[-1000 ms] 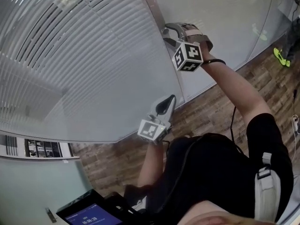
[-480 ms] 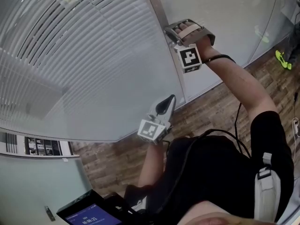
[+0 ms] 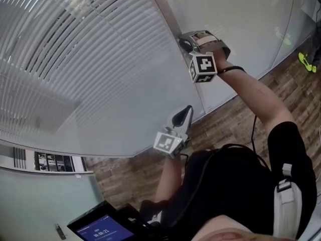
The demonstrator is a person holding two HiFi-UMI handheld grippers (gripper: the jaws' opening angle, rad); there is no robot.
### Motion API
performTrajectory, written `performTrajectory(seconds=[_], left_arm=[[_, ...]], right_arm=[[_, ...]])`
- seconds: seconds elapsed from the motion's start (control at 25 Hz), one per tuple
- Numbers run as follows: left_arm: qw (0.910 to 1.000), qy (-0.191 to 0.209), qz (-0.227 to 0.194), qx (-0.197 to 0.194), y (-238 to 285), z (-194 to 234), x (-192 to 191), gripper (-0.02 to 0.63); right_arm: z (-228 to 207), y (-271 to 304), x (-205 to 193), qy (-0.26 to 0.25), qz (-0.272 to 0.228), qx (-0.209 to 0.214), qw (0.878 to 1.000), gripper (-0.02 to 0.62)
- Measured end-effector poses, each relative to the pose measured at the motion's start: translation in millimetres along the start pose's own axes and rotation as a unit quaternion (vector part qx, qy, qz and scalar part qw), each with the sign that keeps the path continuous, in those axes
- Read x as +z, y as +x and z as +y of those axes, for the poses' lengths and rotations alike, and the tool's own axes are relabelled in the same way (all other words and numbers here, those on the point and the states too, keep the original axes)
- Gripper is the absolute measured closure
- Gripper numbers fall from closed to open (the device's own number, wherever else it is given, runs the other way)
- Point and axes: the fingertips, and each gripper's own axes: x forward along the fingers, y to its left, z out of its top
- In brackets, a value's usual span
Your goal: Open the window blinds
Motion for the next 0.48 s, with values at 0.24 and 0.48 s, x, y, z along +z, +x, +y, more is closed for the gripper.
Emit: performTrajectory(seconds=[0.24,0.48], left_arm=[[0.9999,0.003,-0.001,0.012,-3.5,7.9,4.2,0.603],[0.9999,-0.001,0.000,0.015,-5.0,8.6,2.1,0.603]], right_arm=[[-11.1,1.7,-0.2,0.233,-0.019,0.018,0.972,0.465],[-16.5,1.3,-2.6,0.368,-0.026,0.020,0.929,0.465]])
